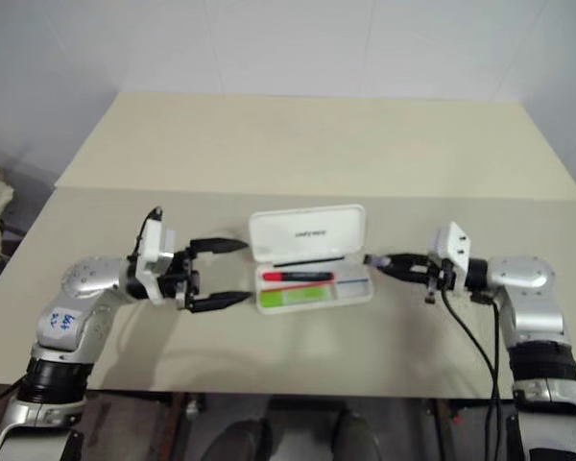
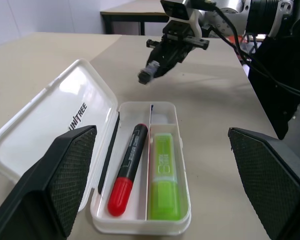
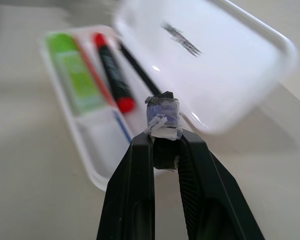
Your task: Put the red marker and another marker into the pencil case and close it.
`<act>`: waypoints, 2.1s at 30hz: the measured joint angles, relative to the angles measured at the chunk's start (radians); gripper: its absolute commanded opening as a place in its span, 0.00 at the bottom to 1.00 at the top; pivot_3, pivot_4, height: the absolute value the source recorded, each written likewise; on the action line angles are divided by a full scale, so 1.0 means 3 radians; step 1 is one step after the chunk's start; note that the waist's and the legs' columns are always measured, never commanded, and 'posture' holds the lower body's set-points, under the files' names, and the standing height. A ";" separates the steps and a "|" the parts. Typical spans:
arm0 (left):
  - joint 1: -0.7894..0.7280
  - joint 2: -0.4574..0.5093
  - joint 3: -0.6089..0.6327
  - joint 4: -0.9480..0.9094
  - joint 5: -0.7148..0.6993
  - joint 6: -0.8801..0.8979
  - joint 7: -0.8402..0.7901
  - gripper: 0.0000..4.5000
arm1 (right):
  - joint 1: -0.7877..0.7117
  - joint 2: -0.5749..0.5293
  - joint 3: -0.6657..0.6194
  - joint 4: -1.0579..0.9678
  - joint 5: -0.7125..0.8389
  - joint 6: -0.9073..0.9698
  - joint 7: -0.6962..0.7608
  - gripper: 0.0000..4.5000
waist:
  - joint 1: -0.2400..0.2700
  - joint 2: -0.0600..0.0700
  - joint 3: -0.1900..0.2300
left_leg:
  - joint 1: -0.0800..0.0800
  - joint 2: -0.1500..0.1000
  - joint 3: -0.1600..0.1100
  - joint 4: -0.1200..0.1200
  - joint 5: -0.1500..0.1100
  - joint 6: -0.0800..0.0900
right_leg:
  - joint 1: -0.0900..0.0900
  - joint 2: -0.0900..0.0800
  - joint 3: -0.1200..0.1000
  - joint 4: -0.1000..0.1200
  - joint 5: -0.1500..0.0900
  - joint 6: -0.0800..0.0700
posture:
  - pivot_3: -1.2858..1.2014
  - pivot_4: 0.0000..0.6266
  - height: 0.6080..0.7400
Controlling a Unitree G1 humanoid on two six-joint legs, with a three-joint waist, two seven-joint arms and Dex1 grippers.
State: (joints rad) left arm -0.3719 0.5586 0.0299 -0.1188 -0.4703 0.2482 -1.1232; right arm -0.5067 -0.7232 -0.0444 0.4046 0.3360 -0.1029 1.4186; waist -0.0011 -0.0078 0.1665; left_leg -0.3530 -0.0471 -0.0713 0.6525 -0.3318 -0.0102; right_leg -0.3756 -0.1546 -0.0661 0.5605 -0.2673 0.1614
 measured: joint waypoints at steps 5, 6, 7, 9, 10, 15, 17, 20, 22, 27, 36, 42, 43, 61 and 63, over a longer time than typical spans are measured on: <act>0.0123 -0.0015 -0.0005 -0.0118 -0.0005 0.0004 0.0073 1.00 | -0.0237 0.0121 0.0348 0.0011 -0.0020 -0.0023 0.0320 0.07 | 0.0000 0.0001 0.0001 | 0.0000 0.0020 -0.0001 0.0002 -0.0005 -0.0011 | -0.0002 0.0019 -0.0002 -0.0001 0.0002 -0.0009 | 0.52 0.24 1.00; 0.0125 -0.0015 -0.0005 -0.0135 -0.0007 0.0005 0.0089 1.00 | -0.0276 0.0148 0.0402 0.0030 -0.0024 -0.0027 0.0332 0.07 | 0.0003 0.0002 0.0001 | 0.0000 0.0020 -0.0001 0.0002 -0.0005 -0.0011 | -0.0002 0.0019 -0.0002 -0.0001 0.0002 -0.0009 | 0.52 0.24 1.00; 0.0128 -0.0015 -0.0004 -0.0156 -0.0007 0.0007 0.0105 1.00 | -0.0313 0.0173 0.0429 0.0062 -0.0034 -0.0030 0.0339 0.07 | 0.0004 0.0002 0.0001 | 0.0000 0.0019 -0.0001 0.0002 -0.0006 -0.0012 | -0.0002 0.0019 -0.0002 -0.0001 0.0002 -0.0009 | 0.52 0.24 1.00; 0.0152 -0.0013 -0.0002 -0.0220 -0.0010 0.0013 0.0140 1.00 | -0.0402 0.0197 0.0503 0.0146 -0.0059 -0.0054 0.0351 0.07 | 0.0001 0.0002 0.0001 | 0.0000 0.0019 -0.0002 0.0004 -0.0006 -0.0013 | -0.0002 0.0018 0.0000 -0.0001 0.0003 -0.0010 | 0.52 0.24 1.00; 0.0162 -0.0013 -0.0001 -0.0238 -0.0017 0.0022 0.0157 1.00 | -0.0470 0.0215 0.0545 0.0220 -0.0075 -0.0092 0.0361 0.07 | -0.0002 0.0002 0.0001 | 0.0000 0.0019 -0.0002 0.0005 -0.0007 -0.0014 | -0.0002 0.0018 0.0001 -0.0001 0.0003 -0.0010 | 0.52 0.24 1.00; 0.0258 0.0019 0.0010 -0.0372 -0.0050 0.0122 0.0257 1.00 | -0.0660 0.0234 0.0749 0.0568 -0.0119 -0.0257 0.0380 0.07 | 0.0001 0.0002 0.0001 | -0.0001 0.0020 -0.0002 0.0002 -0.0008 -0.0015 | -0.0004 0.0019 -0.0001 -0.0001 0.0003 -0.0010 | 0.52 0.24 1.00; 0.0262 0.0034 0.0036 -0.0437 -0.0063 0.0147 0.0294 1.00 | -0.0687 0.0231 0.0815 0.0659 -0.0115 -0.0312 0.0385 0.07 | 0.0000 0.0003 0.0002 | -0.0001 0.0019 -0.0002 0.0002 -0.0008 -0.0015 | -0.0004 0.0018 -0.0001 -0.0001 0.0003 -0.0010 | 0.52 0.24 1.00; 0.0295 0.0044 0.0050 -0.0509 -0.0098 0.0173 0.0323 1.00 | -0.0724 0.0177 0.0924 0.0740 -0.0079 -0.0359 0.0389 0.07 | -0.0002 0.0004 0.0002 | -0.0001 0.0019 -0.0002 0.0003 -0.0009 -0.0016 | -0.0004 0.0018 -0.0001 -0.0002 0.0003 -0.0010 | 0.52 0.24 1.00; 0.0341 0.0052 0.0079 -0.0510 -0.0112 0.0194 0.0330 1.00 | -0.0731 0.0123 0.0949 0.0774 -0.0044 -0.0395 0.0392 0.07 | -0.0002 0.0004 0.0003 | -0.0001 0.0020 -0.0001 0.0002 -0.0009 -0.0016 | -0.0004 0.0019 -0.0002 -0.0002 0.0003 -0.0010 | 0.52 0.24 1.00; 0.0350 0.0068 0.0101 -0.0510 -0.0114 0.0195 0.0344 1.00 | -0.0749 0.0046 0.1013 0.0872 0.0012 -0.0470 0.0398 0.07 | -0.0001 0.0004 0.0003 | -0.0001 0.0020 0.0001 0.0004 -0.0009 -0.0016 | -0.0003 0.0019 -0.0002 -0.0002 0.0003 -0.0010 | 0.52 0.24 1.00; 0.0338 0.0064 0.0098 -0.0497 -0.0114 0.0188 0.0342 1.00 | -0.0748 -0.0071 0.1073 0.0925 0.0053 -0.0466 0.0402 0.37 | -0.0001 0.0005 0.0003 | -0.0001 0.0020 0.0002 0.0004 -0.0009 -0.0016 | -0.0003 0.0019 -0.0002 -0.0002 0.0003 -0.0010 | 0.52 0.24 1.00; 0.0240 0.0064 0.0097 -0.0466 -0.0114 0.0182 0.0302 1.00 | -0.0749 -0.0045 0.1069 0.1059 -0.0047 -0.0612 0.0409 0.86 | -0.0001 0.0005 0.0003 | -0.0001 0.0020 0.0004 0.0004 -0.0009 -0.0016 | -0.0003 0.0019 -0.0002 -0.0002 0.0003 -0.0010 | 0.52 0.24 1.00; 0.0222 0.0064 0.0097 -0.0466 -0.0114 0.0174 0.0291 1.00 | -0.0751 -0.0035 0.1067 0.1074 -0.0058 -0.0634 0.0410 0.95 | -0.0003 0.0005 0.0003 | -0.0001 0.0020 0.0004 0.0004 -0.0009 -0.0016 | -0.0003 0.0019 -0.0002 -0.0002 0.0003 -0.0010 | 0.52 0.24 1.00; 0.0326 0.0225 0.0286 -0.0099 -0.0114 0.0012 0.0139 1.00 | -0.0355 -0.0324 0.0339 0.0090 0.0389 0.0026 0.0373 0.99 | 0.0008 0.0011 0.0006 | -0.0002 0.0021 0.0003 0.0003 -0.0010 -0.0017 | -0.0003 0.0019 -0.0004 -0.0002 0.0003 -0.0011 | 0.52 0.24 1.00; 0.0360 0.0259 0.0332 0.0012 -0.0114 -0.0027 0.0085 1.00 | -0.0226 -0.0387 0.0208 -0.0104 0.0494 0.0141 0.0373 0.99 | 0.0007 0.0013 0.0008 | -0.0002 0.0021 0.0004 0.0002 -0.0010 -0.0017 | -0.0004 0.0019 -0.0004 -0.0002 0.0003 -0.0011 | 0.52 0.24 1.00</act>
State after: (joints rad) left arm -0.2640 0.6363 0.1295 -0.1152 -0.5045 0.2399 -1.0975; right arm -0.5745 -0.8393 0.0180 0.3734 0.4844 -0.0605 1.5306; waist 0.0012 -0.0040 0.1688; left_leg -0.3534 -0.0408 -0.0702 0.6531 -0.3347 -0.0154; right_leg -0.3767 -0.1490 -0.0673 0.5599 -0.2663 0.1582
